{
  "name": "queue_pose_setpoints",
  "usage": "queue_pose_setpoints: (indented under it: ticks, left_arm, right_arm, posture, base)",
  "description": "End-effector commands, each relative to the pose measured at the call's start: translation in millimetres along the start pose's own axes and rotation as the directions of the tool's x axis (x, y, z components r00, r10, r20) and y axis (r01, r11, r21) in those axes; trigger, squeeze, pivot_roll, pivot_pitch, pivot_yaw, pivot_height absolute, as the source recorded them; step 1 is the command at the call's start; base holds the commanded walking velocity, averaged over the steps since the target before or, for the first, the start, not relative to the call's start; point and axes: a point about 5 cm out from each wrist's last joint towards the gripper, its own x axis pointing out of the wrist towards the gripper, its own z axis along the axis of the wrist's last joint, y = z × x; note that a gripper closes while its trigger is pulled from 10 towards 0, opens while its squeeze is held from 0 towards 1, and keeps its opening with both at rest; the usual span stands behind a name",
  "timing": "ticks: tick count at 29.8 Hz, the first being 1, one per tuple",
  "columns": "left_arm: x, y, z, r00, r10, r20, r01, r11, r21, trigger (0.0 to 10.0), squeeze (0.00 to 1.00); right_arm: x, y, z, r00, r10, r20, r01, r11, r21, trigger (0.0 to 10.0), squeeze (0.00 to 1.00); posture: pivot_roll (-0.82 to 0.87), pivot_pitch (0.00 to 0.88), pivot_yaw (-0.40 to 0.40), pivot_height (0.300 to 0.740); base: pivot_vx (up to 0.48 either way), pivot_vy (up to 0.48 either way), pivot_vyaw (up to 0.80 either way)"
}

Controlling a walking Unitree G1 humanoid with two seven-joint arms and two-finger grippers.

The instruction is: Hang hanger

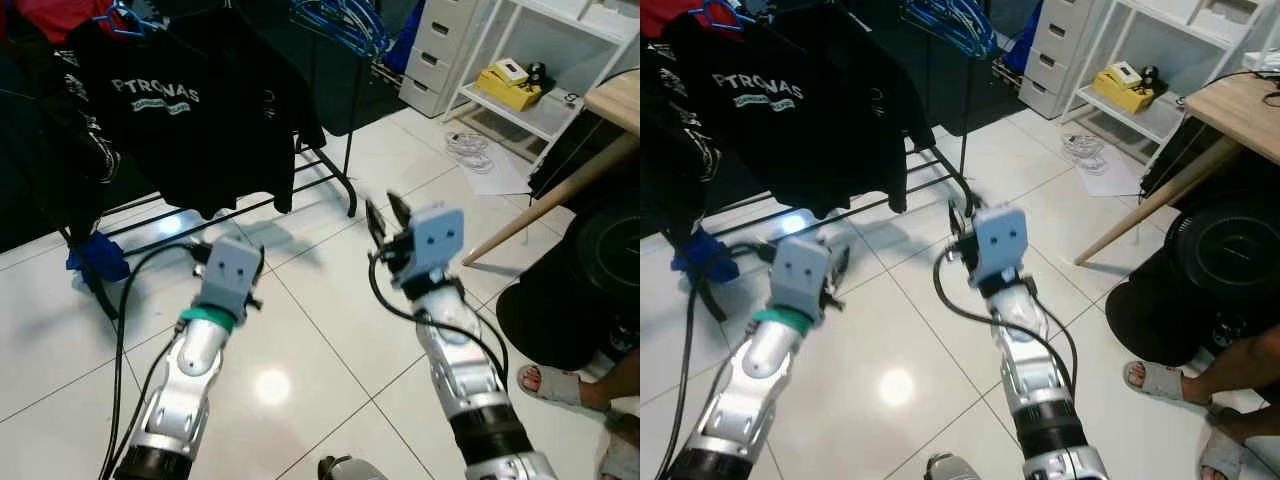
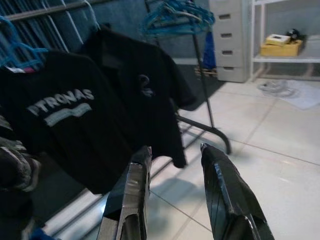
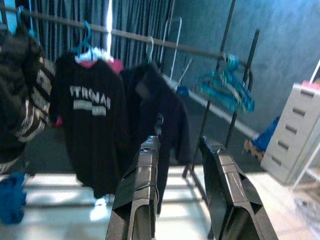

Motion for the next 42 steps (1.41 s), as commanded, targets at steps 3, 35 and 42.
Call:
queue_pose_setpoints:
  ticks: [3,35,42]
  left_arm:
    - [-3.9,-1.1,5,0.999,-0.042,0.016,0.042,0.999,0.018,10.0,0.0]
    - [7.5,-11.9,12,0.999,-0.042,0.015,0.043,0.998,-0.052,10.0,0.0]
    - [8.5,-14.9,13,0.998,-0.053,0.018,0.054,0.997,-0.056,10.0,0.0]
  right_arm:
    - [-3.6,-4.7,-1,1.0,-0.03,-0.008,0.03,0.999,-0.018,10.0,0.0]
    - [-25.6,-18.9,-14,0.988,-0.102,-0.119,0.096,0.994,-0.059,10.0,0.0]
    - [-26.6,-23.7,-12,0.986,-0.122,-0.116,0.116,0.992,-0.056,10.0,0.0]
  posture:
    - [-0.05,0.031,0.006,0.74]
    - [-0.1,0.034,0.022,0.74]
    - [-0.11,0.029,0.028,0.74]
  base:
    - [0.0,0.0,0.0]
    - [0.33,0.0,0.03]
    - [0.448,0.0,0.8]
